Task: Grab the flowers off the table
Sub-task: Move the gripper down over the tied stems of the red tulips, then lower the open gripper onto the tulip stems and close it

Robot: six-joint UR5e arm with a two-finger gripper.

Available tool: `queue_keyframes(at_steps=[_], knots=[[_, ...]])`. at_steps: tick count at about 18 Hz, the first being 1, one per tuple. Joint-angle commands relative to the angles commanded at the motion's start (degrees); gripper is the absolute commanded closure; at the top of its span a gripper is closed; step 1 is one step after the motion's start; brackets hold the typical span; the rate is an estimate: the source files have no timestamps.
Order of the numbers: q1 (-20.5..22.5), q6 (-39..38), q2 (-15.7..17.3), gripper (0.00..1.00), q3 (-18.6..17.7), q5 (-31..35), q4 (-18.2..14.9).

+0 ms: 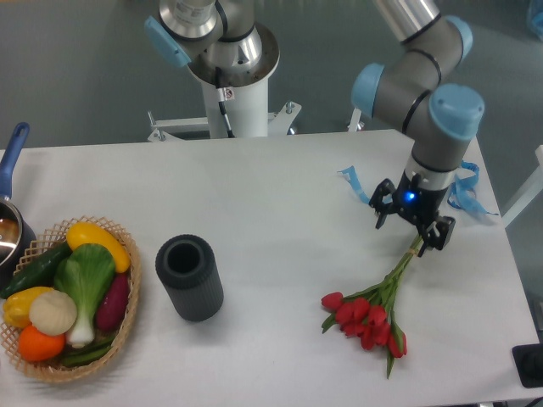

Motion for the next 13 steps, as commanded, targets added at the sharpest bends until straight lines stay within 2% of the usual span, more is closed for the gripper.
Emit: queue_keyframes(at_steps=[7, 13], knots=[[-0.09, -0.79, -2.29, 0.0, 0.8, 0.0, 0.26], [-2.02, -0.88, -4.31, 0.0, 1.5, 1.14, 1.31]])
